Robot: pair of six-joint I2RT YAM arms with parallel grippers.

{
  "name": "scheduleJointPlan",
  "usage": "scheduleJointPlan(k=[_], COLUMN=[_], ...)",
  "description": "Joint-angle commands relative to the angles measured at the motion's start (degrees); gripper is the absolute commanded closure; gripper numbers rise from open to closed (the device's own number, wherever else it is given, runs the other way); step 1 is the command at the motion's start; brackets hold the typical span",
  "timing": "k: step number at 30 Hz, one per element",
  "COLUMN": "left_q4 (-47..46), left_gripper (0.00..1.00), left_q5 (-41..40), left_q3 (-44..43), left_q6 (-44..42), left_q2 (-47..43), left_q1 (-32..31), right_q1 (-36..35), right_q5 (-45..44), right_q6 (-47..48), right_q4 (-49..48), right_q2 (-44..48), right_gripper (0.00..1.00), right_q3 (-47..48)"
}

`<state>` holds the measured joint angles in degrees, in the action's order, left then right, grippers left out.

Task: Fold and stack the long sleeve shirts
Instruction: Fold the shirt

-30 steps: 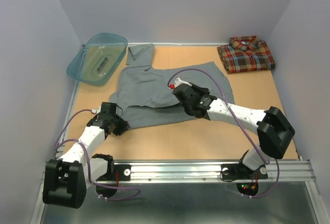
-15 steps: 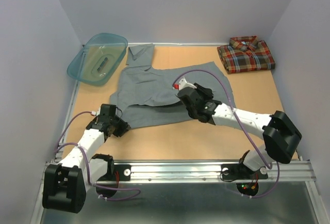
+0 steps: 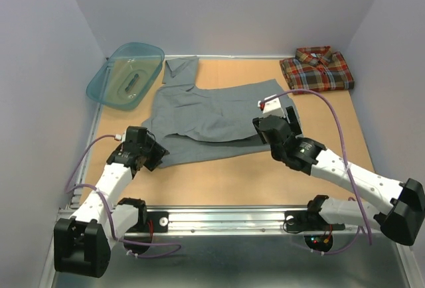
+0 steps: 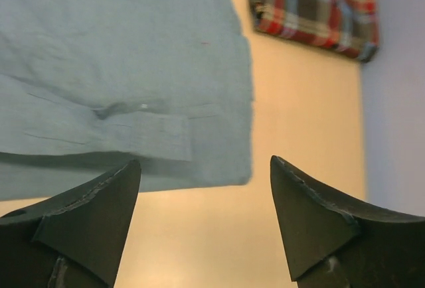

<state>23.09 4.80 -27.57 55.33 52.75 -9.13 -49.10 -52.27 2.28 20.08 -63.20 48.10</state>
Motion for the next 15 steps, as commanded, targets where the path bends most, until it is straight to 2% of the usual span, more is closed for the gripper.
scheduleJointPlan(k=[1,5,7,11,15], left_q4=[2.22,2.40,1.87,0.29,-1.12], left_gripper=[0.40,0.29,0.28,0.27,0.27], left_q5=[-1.02,-1.98,-2.42,-2.86,-3.48], left_q3=[-6.34,-10.47,-11.35,-12.24,-11.72], left_q6=[-3.56,-8.20,-10.14,-14.72,-17.80], left_q2=[-1.07,-1.25,-0.90,0.15,1.21], left_q1=[0.34,0.34,0.34,0.34,0.34], right_q1=[4.00,8.74,10.86,13.59,13.86], right_q5=[14.37,22.54,24.49,24.06,22.66], right_q6=[-18.52,-29.68,-32.16,-33.40,-31.20], right_q4=[4.88,9.45,9.81,9.89,9.81], right_q2=[-2.18,-9.81,-11.49,-15.10,-22.73], right_gripper=[0.16,0.16,0.18,0.23,0.30], right_q3=[6.73,12.36,14.82,18.43,23.96])
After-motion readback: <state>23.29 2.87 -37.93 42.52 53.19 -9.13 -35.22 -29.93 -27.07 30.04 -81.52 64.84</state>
